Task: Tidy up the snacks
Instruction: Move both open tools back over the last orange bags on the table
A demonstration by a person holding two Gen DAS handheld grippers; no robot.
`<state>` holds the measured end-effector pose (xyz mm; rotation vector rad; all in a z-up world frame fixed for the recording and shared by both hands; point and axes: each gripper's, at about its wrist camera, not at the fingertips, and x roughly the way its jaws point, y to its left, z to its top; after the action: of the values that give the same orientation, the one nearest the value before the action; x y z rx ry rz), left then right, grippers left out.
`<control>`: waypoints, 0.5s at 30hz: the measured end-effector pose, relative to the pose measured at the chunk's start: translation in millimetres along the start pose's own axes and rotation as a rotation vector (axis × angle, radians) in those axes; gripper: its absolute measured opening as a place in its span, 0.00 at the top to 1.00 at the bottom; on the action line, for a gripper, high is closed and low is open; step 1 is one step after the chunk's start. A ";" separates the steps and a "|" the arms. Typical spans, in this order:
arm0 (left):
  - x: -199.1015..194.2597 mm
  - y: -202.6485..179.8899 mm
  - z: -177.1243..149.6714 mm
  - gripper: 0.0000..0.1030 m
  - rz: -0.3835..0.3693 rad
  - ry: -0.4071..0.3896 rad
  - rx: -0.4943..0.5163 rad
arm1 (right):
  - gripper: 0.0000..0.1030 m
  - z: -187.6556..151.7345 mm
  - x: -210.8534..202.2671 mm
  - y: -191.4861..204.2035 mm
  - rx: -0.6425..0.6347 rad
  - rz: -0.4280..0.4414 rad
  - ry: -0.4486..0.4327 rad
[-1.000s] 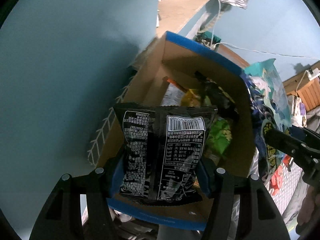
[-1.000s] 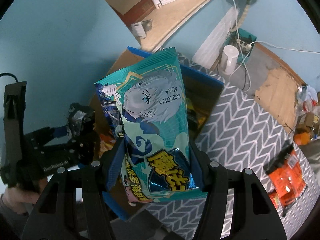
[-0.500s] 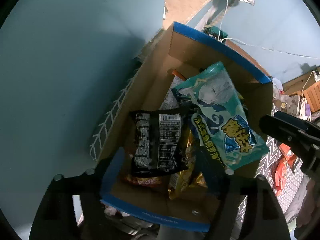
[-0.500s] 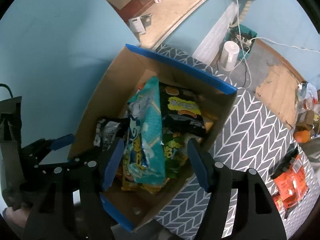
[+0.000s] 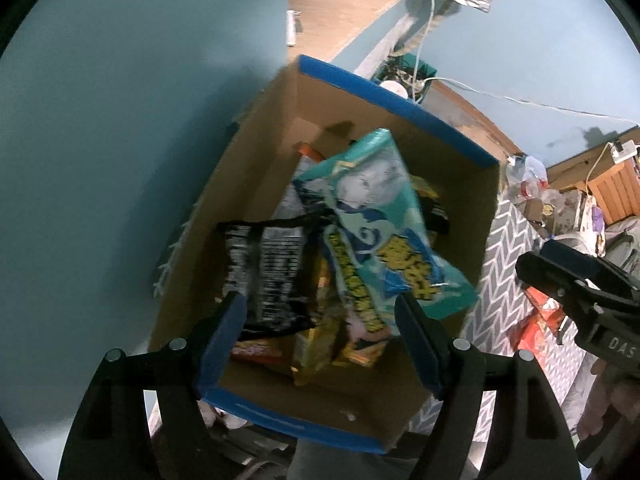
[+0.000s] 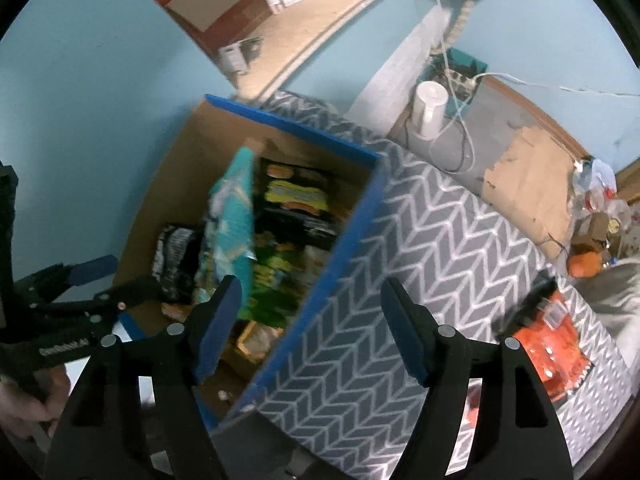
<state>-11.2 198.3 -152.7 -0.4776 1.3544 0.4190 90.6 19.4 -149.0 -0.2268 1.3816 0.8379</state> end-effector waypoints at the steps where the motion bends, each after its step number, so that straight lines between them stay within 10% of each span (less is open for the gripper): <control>1: 0.2 -4.9 0.6 0.24 -0.005 0.003 0.005 | 0.29 -1.9 -1.8 -5.1 0.002 -0.005 0.001; 15: -0.6 -73.6 4.3 0.24 -0.019 0.020 0.108 | 0.25 -26.0 -33.0 -82.3 0.050 -0.068 0.003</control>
<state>32.5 139.3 -145.3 -0.4056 1.3830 0.3240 124.4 -66.6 -150.8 -0.2359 1.3887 0.7460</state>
